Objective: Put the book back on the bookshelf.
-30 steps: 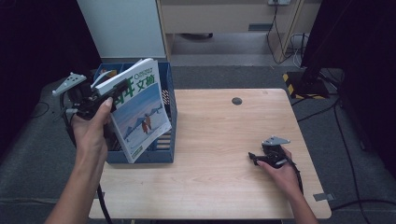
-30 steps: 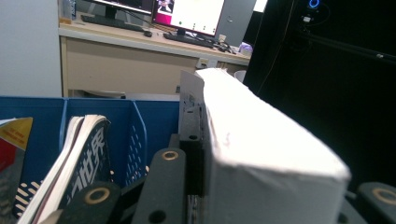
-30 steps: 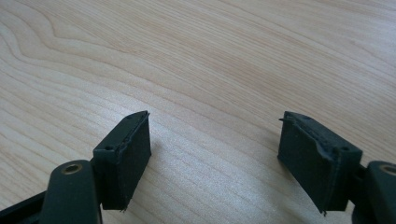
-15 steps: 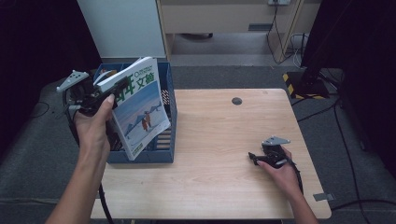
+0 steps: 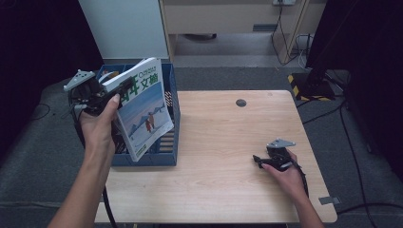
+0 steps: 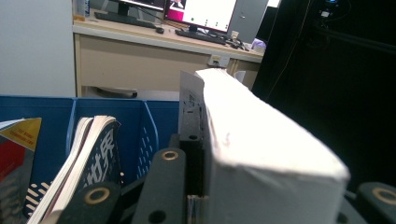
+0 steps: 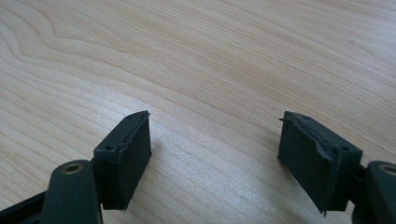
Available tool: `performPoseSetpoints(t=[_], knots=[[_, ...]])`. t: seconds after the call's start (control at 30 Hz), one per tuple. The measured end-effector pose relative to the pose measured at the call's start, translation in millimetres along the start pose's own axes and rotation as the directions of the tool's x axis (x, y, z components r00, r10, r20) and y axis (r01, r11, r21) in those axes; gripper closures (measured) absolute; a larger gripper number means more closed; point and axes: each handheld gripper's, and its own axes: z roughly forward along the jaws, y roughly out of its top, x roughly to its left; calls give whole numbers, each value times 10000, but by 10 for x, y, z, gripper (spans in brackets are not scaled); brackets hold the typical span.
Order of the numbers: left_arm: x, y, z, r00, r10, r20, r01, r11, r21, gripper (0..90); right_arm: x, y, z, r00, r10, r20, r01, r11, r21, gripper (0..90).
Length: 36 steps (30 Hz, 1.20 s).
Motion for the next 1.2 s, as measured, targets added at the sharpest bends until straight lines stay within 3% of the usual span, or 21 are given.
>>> performPoseSetpoints(t=[0.3,1.2], knots=[[20,-23,74,9998,-163,-139,164,9999,35,729,-3,0,-2,10000,-9,-15,10,10000,14,253],[58,-71,183,9980,68,-625,-81,9998,-200,729,-9,-4,-6,10000,-5,-31,5,10000,1,253]])
